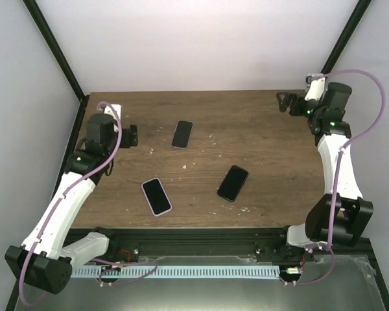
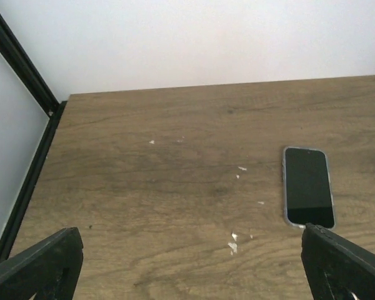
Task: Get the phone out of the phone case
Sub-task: Adjust the phone at the center of the board.
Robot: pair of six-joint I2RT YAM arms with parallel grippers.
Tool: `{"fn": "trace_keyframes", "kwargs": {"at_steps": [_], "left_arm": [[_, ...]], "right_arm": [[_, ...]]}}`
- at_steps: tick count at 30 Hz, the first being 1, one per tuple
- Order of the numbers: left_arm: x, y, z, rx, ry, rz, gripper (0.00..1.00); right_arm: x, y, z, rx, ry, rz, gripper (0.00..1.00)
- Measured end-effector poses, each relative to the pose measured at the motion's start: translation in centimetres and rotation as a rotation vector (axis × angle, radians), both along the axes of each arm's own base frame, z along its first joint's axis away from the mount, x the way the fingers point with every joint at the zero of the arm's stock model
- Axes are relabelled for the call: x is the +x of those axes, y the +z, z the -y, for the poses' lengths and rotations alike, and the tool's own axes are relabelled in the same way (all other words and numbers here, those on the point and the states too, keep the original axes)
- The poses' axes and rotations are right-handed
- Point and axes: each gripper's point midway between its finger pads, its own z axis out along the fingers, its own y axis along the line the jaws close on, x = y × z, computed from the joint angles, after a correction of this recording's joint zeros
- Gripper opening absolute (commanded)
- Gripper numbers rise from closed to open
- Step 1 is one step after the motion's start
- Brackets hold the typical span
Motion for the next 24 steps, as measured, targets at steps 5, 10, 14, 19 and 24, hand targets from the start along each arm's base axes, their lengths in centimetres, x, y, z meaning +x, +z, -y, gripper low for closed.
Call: {"fn": "trace_keyframes", "kwargs": {"at_steps": [5,10,14,19,24], "left_arm": [[-1.7,-1.9,0.8,-0.034,-0.029,-0.02,0.82],[-3.2,-3.7,3.9,-0.074,-0.096,-0.07,0.89],[-5.0,-5.5,7.6,-0.108,-0.163,-0.155,0.95],[-7.9,-9.3,11.5,-0.128,-0.211,-0.319,0.98],[-10.8,-11.8,12.7,-0.167,-0.197,-0.427,0.99]], "right_arm": [[-1.0,-4.7,-1.5,0.009,0.026,-0.09,1.0],[-4.0,-9.0,-4.0,-0.001,0.111,-0.152,1.0],[-6.4,-11.4,-6.2,-0.004,0.199,-0.181,1.0],[-8.7,-13.8,-8.2,-0.013,0.298,-0.201,1.0],[-10.0,-14.8,-9.5,-0.022,0.374,-0.194,1.0]]}}
